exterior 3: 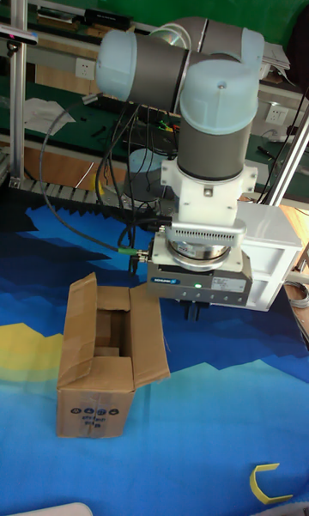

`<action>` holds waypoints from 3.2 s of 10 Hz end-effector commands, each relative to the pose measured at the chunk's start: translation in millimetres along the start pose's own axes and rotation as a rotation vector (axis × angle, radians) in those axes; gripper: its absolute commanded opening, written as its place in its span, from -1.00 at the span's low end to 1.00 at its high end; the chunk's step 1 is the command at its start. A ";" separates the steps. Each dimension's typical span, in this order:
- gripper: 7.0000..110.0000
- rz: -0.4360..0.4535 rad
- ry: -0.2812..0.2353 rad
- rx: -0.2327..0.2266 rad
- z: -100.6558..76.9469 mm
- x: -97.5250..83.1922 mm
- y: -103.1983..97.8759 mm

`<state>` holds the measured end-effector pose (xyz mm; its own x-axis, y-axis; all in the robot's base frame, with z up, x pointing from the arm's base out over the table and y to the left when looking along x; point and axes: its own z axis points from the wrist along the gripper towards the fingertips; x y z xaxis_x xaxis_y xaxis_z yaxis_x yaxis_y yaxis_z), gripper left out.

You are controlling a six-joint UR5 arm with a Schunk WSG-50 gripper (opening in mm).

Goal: Cover the box

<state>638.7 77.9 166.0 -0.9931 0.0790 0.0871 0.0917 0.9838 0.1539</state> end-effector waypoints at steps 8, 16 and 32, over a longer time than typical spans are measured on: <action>-1.00 -0.130 0.002 0.164 -0.9 -15.7 -64.8; -1.00 -0.223 -0.004 0.203 -1.8 -34.0 -122.8; -1.00 -0.224 -0.014 0.212 43.0 -49.1 -132.7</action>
<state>669.6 -48.8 97.2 -0.9886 -0.1378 0.0610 -0.1416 0.9880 -0.0619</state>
